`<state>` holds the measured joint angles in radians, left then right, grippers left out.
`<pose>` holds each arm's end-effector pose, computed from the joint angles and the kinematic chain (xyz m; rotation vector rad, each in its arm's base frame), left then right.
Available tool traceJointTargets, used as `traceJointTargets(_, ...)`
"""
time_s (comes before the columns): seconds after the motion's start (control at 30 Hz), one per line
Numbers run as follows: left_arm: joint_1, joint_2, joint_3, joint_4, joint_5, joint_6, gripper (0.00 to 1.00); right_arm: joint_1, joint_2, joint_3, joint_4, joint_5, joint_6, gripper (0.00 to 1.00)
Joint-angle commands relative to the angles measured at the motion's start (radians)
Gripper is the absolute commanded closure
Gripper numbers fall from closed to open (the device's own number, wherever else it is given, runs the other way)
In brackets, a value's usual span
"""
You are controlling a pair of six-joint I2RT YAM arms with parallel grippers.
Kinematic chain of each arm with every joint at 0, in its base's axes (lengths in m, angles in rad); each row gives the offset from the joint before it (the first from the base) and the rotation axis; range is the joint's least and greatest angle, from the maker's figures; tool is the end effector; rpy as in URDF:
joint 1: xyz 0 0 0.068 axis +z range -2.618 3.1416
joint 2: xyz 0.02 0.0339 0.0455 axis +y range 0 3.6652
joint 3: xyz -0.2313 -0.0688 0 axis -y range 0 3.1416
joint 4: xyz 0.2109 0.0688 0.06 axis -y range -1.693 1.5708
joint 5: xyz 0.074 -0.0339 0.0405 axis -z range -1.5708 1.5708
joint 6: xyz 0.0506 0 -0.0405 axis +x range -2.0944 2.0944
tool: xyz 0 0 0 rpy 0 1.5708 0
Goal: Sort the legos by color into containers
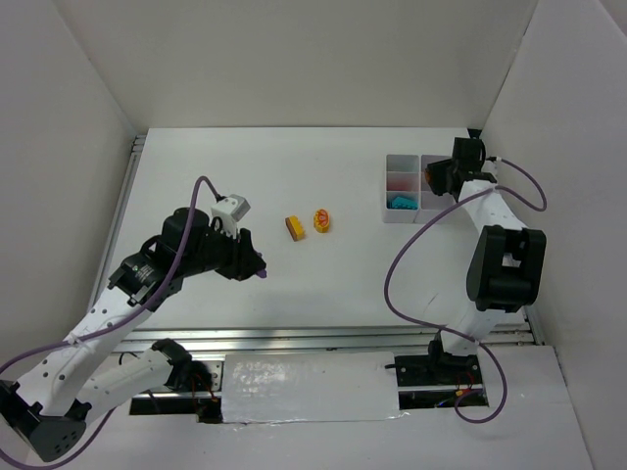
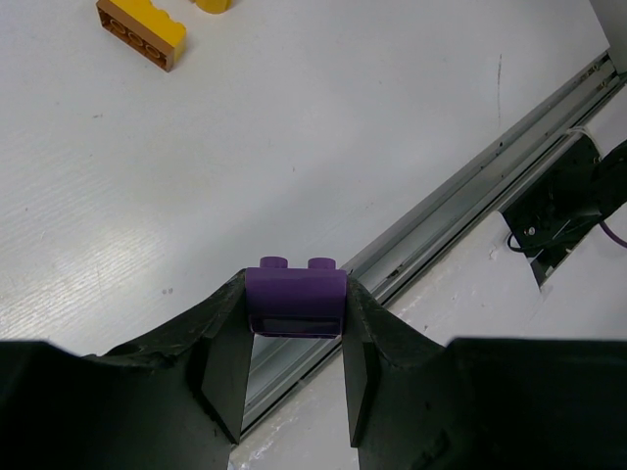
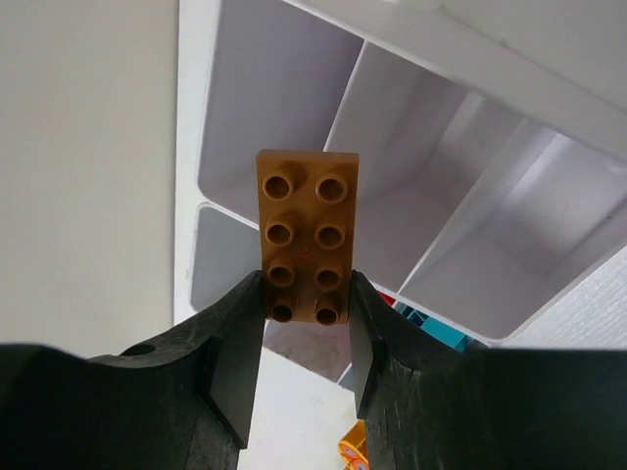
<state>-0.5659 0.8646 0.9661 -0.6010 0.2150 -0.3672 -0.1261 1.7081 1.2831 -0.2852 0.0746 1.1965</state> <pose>0.1478 -0.1067 0.3114 0.3505 2.1269 -0.7816 0.3595 -0.0494 0.2292 1.4585 1.8094 0.4694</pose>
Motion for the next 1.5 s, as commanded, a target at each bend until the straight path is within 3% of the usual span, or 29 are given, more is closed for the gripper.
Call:
traceJointTargets(0.0, 0.006, 0.005, 0.0, 0.029, 0.015, 0.016, 1.0, -0.013, -0.028, -0.007, 0.029, 0.036, 0.006, 0.84)
traceJointTargets(0.17, 0.008, 0.005, -0.001, 0.029, 0.018, 0.016, 1.0, -0.029, -0.021, -0.016, 0.038, 0.016, -0.002, 0.74)
traceJointTargets(0.27, 0.008, 0.007, 0.0, 0.03, 0.02, 0.017, 1.0, -0.029, -0.027, -0.03, 0.043, 0.014, -0.002, 0.62)
traceJointTargets(0.53, 0.008, 0.007, -0.001, 0.029, 0.018, 0.019, 1.0, -0.032, -0.036, -0.061, 0.072, 0.002, -0.011, 0.56)
traceJointTargets(0.57, 0.009, 0.007, -0.001, 0.029, 0.02, 0.017, 1.0, -0.03, -0.034, -0.059, 0.072, 0.002, -0.011, 0.5)
traceJointTargets(0.77, 0.009, 0.01, 0.0, 0.029, 0.024, 0.019, 1.0, -0.032, -0.027, -0.025, 0.055, 0.001, -0.021, 0.37)
traceJointTargets(1.0, 0.02, 0.002, 0.002, 0.032, 0.023, 0.011, 1.0, -0.026, -0.095, -0.034, 0.093, -0.064, -0.087, 0.37)
traceJointTargets(1.07, 0.043, -0.007, 0.003, 0.05, 0.05, 0.001, 1.0, -0.006, -0.14, -0.076, 0.151, -0.197, -0.179, 0.36)
traceJointTargets(1.1, 0.053, -0.012, 0.006, 0.061, 0.107, -0.006, 1.0, 0.002, -0.189, -0.099, 0.266, -0.282, -0.227, 0.34)
traceJointTargets(1.17, 0.079, -0.01, 0.014, 0.113, 0.197, -0.033, 1.0, 0.043, -0.235, -0.197, 0.492, -0.63, -0.349, 0.24)
traceJointTargets(1.2, 0.083, -0.01, 0.017, 0.136, 0.283, -0.065, 1.0, 0.068, -0.272, -0.224, 0.571, -0.771, -0.389, 0.09)
traceJointTargets(1.23, 0.084, -0.007, 0.017, 0.168, 0.326, -0.087, 1.0, 0.101, -0.29, -0.275, 0.628, -0.9, -0.447, 0.0)
traceJointTargets(1.27, 0.087, -0.001, 0.02, 0.234, 0.366, -0.108, 1.0, 0.191, -0.312, -0.29, 0.653, -1.071, -0.475, 0.01)
traceJointTargets(1.33, 0.087, 0.027, 0.034, 0.286, 0.475, -0.173, 1.0, 0.299, -0.399, -0.312, 0.54, -1.131, -0.638, 0.0)
traceJointTargets(1.37, 0.087, 0.048, 0.052, 0.329, 0.503, -0.191, 1.0, 0.412, -0.468, -0.332, 0.503, -1.122, -0.678, 0.0)
traceJointTargets(1.43, 0.089, 0.062, 0.066, 0.378, 0.587, -0.234, 1.0, 0.511, -0.525, -0.398, 0.533, -1.127, -0.698, 0.0)
traceJointTargets(1.47, 0.087, 0.068, 0.069, 0.438, 0.606, -0.249, 1.0, 0.548, -0.545, -0.431, 0.669, -1.153, -0.66, 0.0)
